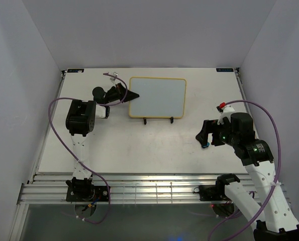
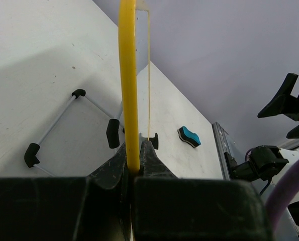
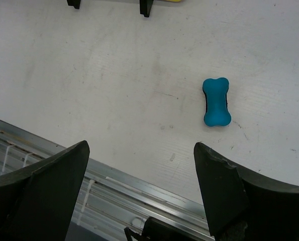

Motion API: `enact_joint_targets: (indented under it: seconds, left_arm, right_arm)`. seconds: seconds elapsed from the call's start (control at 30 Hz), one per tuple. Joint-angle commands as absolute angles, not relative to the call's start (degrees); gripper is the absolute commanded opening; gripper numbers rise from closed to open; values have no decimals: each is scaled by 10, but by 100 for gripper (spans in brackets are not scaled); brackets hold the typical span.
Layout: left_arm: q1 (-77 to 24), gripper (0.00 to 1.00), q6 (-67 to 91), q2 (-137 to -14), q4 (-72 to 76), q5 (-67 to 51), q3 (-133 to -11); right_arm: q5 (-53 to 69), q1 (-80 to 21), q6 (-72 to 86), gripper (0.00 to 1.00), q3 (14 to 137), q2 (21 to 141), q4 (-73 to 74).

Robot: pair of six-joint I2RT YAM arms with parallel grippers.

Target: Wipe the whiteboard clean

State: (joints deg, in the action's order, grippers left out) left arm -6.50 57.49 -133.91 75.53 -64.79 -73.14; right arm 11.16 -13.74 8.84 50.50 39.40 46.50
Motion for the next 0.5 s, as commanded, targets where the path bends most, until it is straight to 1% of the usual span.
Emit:
enact_joint_targets:
  seconds: [0.0, 0.33, 0.37, 0.4, 0.47]
  left_arm:
    - [-60, 0, 510, -1356, 911, -681, -738]
    - [-50, 0, 447, -1358, 927, -676, -701]
    - [-48, 2, 443, -1359, 927, -674, -697]
    - [-47, 6, 442, -1359, 928, -673, -689]
    - [-47, 9, 441, -1359, 927, -669, -681]
  right_arm:
    - [129, -139, 79, 90, 535, 388, 443]
    - [137, -139, 76, 90, 534, 380, 439]
    - [138, -139, 76, 90, 534, 380, 438]
    - [139, -139, 76, 90, 533, 380, 437]
    - [142, -139, 76, 90, 533, 380, 435]
